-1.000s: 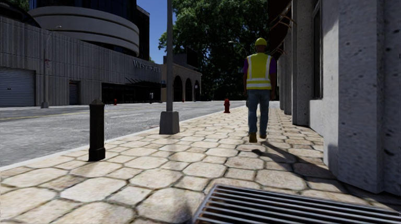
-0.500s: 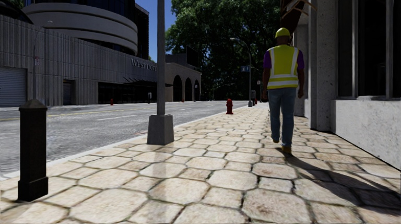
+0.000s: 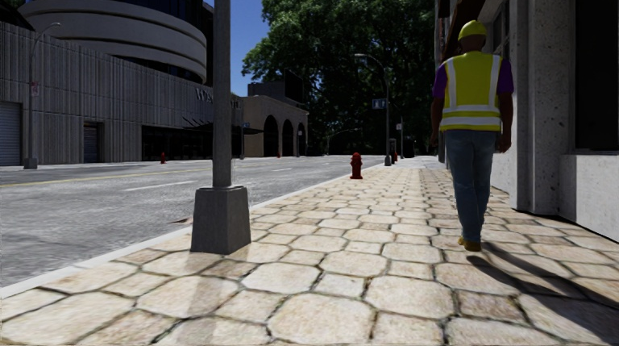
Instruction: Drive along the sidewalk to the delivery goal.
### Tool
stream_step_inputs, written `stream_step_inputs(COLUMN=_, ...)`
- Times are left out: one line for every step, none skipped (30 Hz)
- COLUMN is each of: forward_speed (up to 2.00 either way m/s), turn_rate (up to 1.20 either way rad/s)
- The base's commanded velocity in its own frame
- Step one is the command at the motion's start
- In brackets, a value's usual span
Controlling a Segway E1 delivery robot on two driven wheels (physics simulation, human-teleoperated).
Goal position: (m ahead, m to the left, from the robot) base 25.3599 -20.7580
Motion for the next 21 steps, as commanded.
stream_step_inputs(forward_speed=2.00, turn_rate=-0.25)
stream_step_inputs(forward_speed=2.00, turn_rate=-0.25)
stream_step_inputs(forward_speed=2.00, turn_rate=-0.28)
stream_step_inputs(forward_speed=2.00, turn_rate=-0.31)
stream_step_inputs(forward_speed=2.00, turn_rate=-0.37)
stream_step_inputs(forward_speed=2.00, turn_rate=-0.39)
stream_step_inputs(forward_speed=2.00, turn_rate=-0.39)
stream_step_inputs(forward_speed=2.00, turn_rate=-0.39)
stream_step_inputs(forward_speed=2.00, turn_rate=-0.39)
stream_step_inputs(forward_speed=2.00, turn_rate=-0.39)
stream_step_inputs(forward_speed=2.00, turn_rate=-0.39)
stream_step_inputs(forward_speed=2.00, turn_rate=-0.39)
stream_step_inputs(forward_speed=2.00, turn_rate=-0.39)
stream_step_inputs(forward_speed=2.00, turn_rate=-0.39)
stream_step_inputs(forward_speed=2.00, turn_rate=-0.39)
stream_step_inputs(forward_speed=2.00, turn_rate=-0.37)
stream_step_inputs(forward_speed=2.00, turn_rate=-0.37)
stream_step_inputs(forward_speed=2.00, turn_rate=-0.30)
stream_step_inputs(forward_speed=2.00, turn_rate=-0.23)
stream_step_inputs(forward_speed=2.00, turn_rate=-0.14)
stream_step_inputs(forward_speed=2.00, turn_rate=-0.11)
